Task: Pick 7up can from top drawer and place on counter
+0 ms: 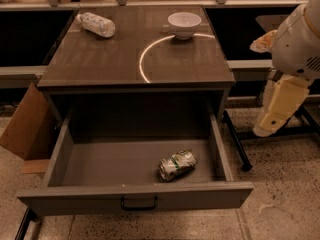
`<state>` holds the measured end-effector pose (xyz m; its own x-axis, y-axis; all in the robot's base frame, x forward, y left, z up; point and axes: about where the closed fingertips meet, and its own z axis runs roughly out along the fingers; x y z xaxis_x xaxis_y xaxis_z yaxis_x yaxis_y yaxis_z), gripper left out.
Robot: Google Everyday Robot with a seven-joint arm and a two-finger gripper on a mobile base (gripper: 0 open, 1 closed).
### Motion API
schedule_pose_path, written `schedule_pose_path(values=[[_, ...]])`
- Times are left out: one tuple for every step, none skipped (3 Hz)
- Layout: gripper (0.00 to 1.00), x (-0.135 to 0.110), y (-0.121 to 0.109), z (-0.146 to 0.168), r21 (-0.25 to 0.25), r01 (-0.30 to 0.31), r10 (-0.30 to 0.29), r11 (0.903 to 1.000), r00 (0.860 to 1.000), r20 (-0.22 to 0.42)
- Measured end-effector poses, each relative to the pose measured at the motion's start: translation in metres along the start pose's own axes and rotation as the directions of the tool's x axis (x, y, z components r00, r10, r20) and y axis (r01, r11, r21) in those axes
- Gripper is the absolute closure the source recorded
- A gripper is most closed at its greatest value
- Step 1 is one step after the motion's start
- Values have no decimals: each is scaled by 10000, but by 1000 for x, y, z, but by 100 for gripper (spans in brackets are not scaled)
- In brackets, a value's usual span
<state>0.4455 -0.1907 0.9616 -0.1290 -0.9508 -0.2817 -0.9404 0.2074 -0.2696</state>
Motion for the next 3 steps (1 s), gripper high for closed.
schedule_pose_path(values=[[0,-20,19,41,-762,241,-170,9968,9956,926],[0,-20,19,41,-764,243,-172,9968,9955,928],[0,-25,22,70,-1076,553,-421,9927,9917,1218]])
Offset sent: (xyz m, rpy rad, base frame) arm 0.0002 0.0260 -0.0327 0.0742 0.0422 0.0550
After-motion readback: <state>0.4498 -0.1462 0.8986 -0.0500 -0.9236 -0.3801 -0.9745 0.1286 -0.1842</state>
